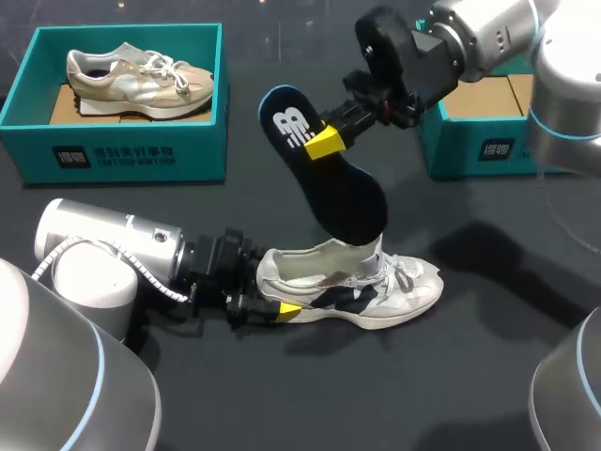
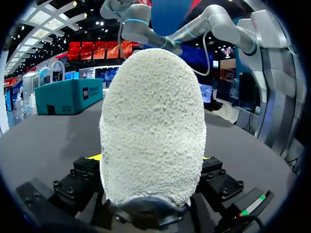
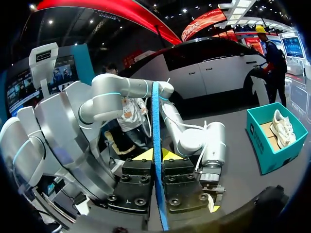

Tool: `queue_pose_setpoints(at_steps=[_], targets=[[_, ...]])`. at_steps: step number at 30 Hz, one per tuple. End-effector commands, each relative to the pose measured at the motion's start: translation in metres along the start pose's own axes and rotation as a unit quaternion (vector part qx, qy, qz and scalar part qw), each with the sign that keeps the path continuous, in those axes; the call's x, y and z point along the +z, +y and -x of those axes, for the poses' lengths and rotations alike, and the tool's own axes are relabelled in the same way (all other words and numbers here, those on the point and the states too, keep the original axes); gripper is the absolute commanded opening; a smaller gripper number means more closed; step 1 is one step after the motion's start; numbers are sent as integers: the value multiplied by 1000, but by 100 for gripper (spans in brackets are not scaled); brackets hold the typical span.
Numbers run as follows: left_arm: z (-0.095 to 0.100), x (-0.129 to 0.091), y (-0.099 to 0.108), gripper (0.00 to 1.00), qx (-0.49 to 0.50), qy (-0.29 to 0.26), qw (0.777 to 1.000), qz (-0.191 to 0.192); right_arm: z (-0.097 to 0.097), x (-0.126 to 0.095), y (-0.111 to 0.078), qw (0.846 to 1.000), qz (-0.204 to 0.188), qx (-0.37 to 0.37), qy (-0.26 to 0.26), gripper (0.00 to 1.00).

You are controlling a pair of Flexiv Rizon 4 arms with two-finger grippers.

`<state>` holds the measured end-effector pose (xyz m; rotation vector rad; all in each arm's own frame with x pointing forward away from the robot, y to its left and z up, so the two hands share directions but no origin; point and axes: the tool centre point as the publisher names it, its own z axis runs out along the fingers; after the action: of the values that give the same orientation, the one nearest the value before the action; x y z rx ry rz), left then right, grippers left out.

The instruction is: Take the shoe out of the shoebox, open the shoe tongue, remove and reinsert the insole, then place the shoe into the shoebox

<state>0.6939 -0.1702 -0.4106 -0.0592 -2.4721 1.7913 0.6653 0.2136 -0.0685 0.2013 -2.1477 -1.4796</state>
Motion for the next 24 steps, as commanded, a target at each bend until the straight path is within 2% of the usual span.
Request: queue_pose_setpoints(at_steps=[1, 8, 17, 20, 24], targets=[[0, 1, 1, 0, 0, 0, 1000, 2, -4, -1, -5, 1000, 5, -1, -3, 0], [0, 1, 1, 0, 0, 0, 1000, 2, -4, -1, -5, 1000, 5, -1, -3, 0], [0, 1, 1, 0, 0, 0, 1000, 2, -62, -47, 3, 993, 83, -4, -81, 0], [0, 1, 1, 0, 0, 0, 1000, 2, -76, -60, -4, 985, 125, 39, -110, 0], [0, 1, 1, 0, 0, 0, 1000, 2, -76, -60, -4, 985, 125, 39, -110, 0]])
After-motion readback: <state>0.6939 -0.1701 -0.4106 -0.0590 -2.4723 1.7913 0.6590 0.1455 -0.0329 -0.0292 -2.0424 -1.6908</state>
